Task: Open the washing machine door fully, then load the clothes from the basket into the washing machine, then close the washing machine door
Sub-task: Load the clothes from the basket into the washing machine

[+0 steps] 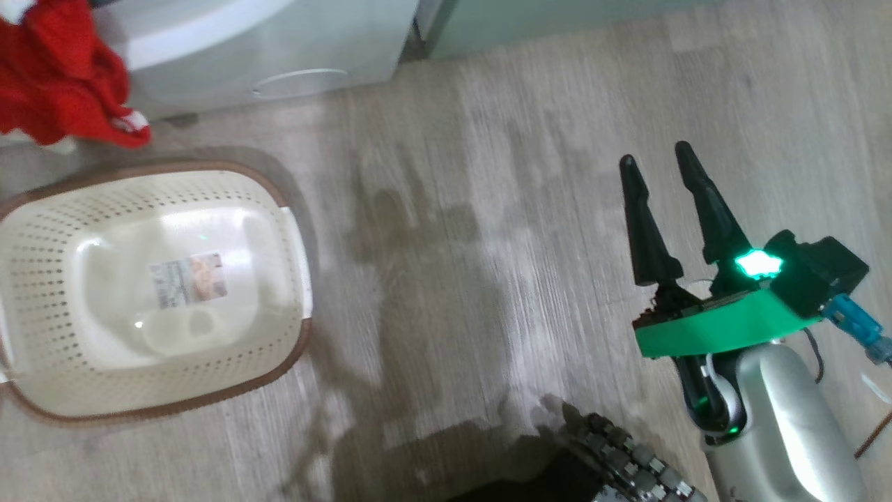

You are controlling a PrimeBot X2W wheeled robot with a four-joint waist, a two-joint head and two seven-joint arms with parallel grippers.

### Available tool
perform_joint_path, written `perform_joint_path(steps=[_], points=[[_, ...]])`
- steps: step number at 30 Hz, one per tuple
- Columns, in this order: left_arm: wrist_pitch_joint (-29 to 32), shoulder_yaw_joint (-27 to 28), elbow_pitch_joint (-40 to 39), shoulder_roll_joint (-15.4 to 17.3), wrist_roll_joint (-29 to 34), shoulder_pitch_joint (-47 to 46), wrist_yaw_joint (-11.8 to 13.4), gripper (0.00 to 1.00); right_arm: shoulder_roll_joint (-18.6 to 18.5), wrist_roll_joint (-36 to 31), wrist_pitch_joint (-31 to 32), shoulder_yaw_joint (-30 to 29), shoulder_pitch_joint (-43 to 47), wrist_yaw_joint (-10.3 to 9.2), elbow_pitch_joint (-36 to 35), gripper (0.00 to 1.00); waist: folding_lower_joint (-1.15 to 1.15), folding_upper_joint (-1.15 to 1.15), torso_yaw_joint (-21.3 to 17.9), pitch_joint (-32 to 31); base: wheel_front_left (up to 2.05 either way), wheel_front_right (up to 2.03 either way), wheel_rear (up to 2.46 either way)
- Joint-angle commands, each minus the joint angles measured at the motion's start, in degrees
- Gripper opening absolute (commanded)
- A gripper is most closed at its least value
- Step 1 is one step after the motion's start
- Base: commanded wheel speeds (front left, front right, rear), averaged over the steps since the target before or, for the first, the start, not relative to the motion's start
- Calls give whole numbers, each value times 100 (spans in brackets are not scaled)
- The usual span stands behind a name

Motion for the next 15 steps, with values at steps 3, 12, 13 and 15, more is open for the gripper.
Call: perform_joint_path(steps=[3,12,13,15], points=[[-50,350,-1362,-72,108,1118,389,100,-39,-118,93,-29,199,0,-205,100,1,0,311,-329,0,0,0],[-51,194,-3004,-789,413,2905,996,100,-39,-308,325,-183,315,0,-343,100,1,0,660,-700,0,0,0],[-51,147,-3068,-849,442,3042,1035,100,-39,-334,359,-193,327,0,-354,100,1,0,692,-750,0,0,0],[-51,37,-3126,-959,482,3293,1089,100,-39,-383,424,-208,359,0,-374,100,1,0,761,-862,0,0,0]])
